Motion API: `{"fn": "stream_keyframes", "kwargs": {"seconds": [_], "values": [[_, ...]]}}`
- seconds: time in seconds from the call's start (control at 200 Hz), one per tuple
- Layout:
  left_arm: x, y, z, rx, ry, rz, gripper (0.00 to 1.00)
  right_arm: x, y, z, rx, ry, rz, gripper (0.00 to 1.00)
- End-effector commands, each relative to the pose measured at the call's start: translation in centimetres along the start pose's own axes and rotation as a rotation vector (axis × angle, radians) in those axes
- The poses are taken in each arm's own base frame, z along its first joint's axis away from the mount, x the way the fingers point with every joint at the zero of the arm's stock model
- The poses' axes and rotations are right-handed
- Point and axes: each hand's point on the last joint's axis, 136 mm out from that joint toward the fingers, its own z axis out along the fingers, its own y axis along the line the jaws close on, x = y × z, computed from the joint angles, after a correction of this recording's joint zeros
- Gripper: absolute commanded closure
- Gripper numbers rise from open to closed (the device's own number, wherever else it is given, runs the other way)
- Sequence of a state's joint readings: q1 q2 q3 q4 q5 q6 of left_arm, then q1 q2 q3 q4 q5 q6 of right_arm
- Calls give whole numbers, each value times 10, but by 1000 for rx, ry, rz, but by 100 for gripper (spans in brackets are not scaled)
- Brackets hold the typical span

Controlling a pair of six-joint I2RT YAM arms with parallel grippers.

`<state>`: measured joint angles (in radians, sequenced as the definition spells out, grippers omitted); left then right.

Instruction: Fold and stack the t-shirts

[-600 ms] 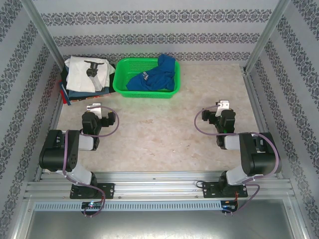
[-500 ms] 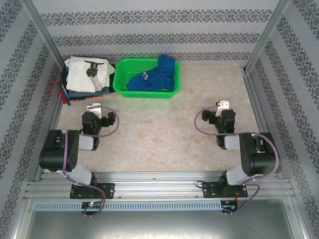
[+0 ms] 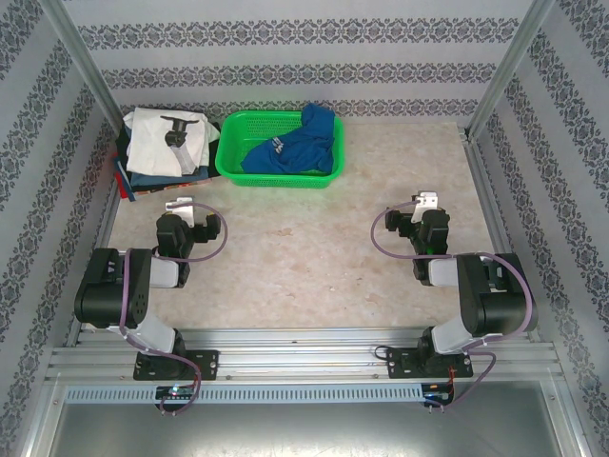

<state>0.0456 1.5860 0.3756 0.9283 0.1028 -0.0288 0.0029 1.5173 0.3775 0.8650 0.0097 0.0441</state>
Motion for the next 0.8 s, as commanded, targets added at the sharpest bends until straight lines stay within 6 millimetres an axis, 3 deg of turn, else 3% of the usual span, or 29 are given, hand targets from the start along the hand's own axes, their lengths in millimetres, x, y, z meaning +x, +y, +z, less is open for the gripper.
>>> {"fn": "stream_keyframes", "kwargs": {"seconds": [0.0,0.265,0.32,0.37,0.505,0.619,0.709,0.794], "values": [[-7,-3,2,2,-15,20,0,-14,3,1,-8,-43,-18,2],[-6,-2,2,1,-9,22,0,-13,2,0,-12,-39,-9,2],[-14,-3,0,2,-21,23,0,-28,2,1,-5,-66,-1,2],[-29,-4,-8,-2,15,31,0,-39,4,-4,8,-13,-20,2],[-117,6,-44,-97,115,-101,0,-80,-4,-41,96,174,112,2],[-183,-11,-69,-69,177,-175,0,-117,32,-72,-85,211,212,2],[-208,-25,-69,-51,268,-260,0,-139,60,-82,-207,278,333,2],[-221,-54,-51,8,379,-298,0,-145,88,-77,-288,401,402,2]]}}
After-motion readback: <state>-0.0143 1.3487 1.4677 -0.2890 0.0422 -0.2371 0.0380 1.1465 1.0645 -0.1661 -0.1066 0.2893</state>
